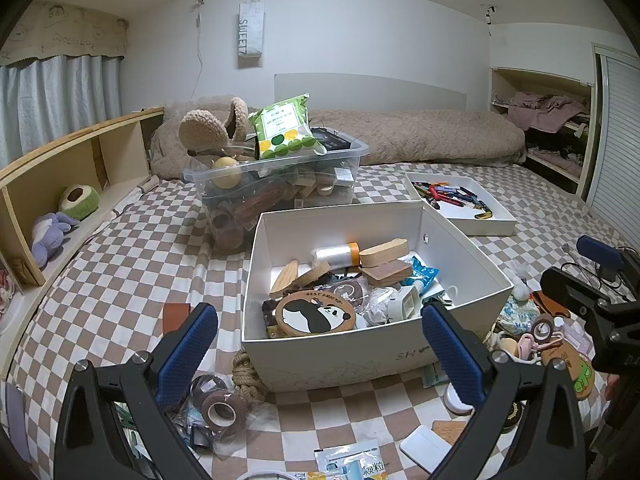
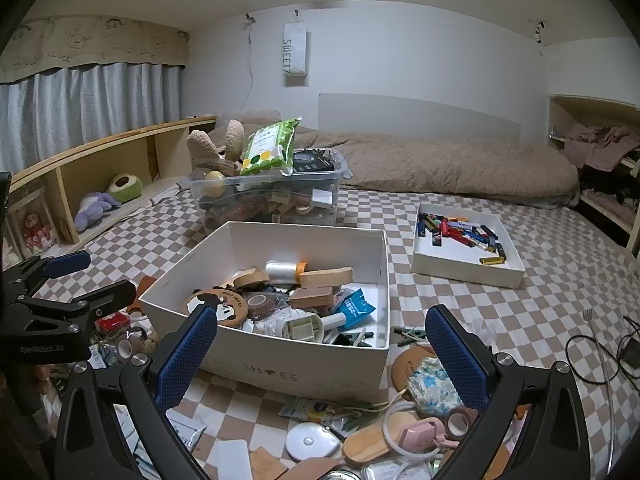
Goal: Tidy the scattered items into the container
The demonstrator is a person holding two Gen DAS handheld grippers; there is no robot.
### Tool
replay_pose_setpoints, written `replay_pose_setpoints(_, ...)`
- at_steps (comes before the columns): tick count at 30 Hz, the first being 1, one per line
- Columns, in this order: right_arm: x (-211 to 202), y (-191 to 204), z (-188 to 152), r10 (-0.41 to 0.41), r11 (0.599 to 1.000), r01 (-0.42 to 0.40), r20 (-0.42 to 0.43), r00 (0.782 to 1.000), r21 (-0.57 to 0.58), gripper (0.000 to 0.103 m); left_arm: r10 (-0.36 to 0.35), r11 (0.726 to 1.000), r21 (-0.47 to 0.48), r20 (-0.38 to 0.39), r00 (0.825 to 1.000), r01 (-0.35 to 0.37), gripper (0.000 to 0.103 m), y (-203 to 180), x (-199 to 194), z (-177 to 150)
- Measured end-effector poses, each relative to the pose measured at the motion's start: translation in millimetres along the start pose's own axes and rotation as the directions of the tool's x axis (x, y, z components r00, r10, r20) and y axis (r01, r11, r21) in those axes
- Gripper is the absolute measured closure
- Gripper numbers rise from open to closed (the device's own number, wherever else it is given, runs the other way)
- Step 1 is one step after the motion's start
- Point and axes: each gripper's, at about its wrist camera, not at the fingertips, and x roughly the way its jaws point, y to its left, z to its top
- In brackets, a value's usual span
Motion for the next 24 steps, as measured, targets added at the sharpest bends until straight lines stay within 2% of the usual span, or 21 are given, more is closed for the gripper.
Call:
replay_pose_setpoints(19, -1, -1, -2, -0.01, 1.0, 0.01, 0.005, 1.0, -0.001, 0.0, -0.007, 1.0, 0.003, 0.003, 1.0, 0.007, 0.0, -3, 1, -2)
replay_pose_setpoints(24, -1, -12, -4, -0.019, 1.0, 0.019, 0.011, 1.0, 0.025, 0.0, -0.016, 0.999, -0.047, 0.025, 1.0, 0.017, 0.0, 6, 0, -2)
